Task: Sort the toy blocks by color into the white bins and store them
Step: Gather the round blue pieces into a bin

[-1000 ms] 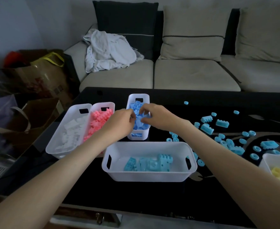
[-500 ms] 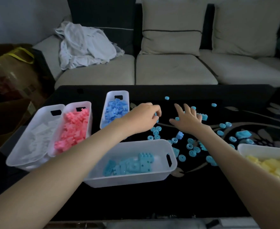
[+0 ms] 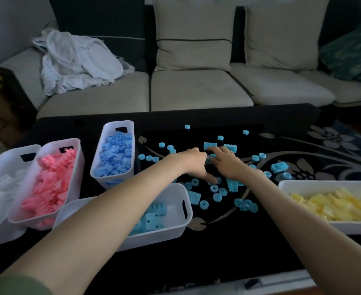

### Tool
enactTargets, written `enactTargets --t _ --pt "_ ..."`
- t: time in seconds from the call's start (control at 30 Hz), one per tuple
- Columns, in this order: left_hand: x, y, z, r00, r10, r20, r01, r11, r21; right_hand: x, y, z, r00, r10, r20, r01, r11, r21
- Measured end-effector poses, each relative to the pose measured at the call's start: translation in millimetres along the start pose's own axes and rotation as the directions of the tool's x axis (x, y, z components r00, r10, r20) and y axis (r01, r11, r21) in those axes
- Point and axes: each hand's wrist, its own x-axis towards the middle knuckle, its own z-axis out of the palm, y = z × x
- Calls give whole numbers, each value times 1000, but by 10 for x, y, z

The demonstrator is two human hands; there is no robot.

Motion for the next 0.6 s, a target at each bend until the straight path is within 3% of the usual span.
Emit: enactTargets --t 0.17,0.3,0.47,0.6 --pt "58 88 55 999 38 -6 -38 999 -36 -33 66 -34 998 -56 2 56 995 80" --pt "-110 -34 -43 995 18 -103 -36 985 -167 -33 -35 8 992 -114 46 109 989 99" --pt "-454 -341 -108 979 -29 -202 -29 960 -278 -44 -202 78 991 -115 66 113 993 31" --pt "-632 -591 -45 962 -72 -262 -16 948 -319 -110 -265 35 987 -159 -30 157 986 -50"
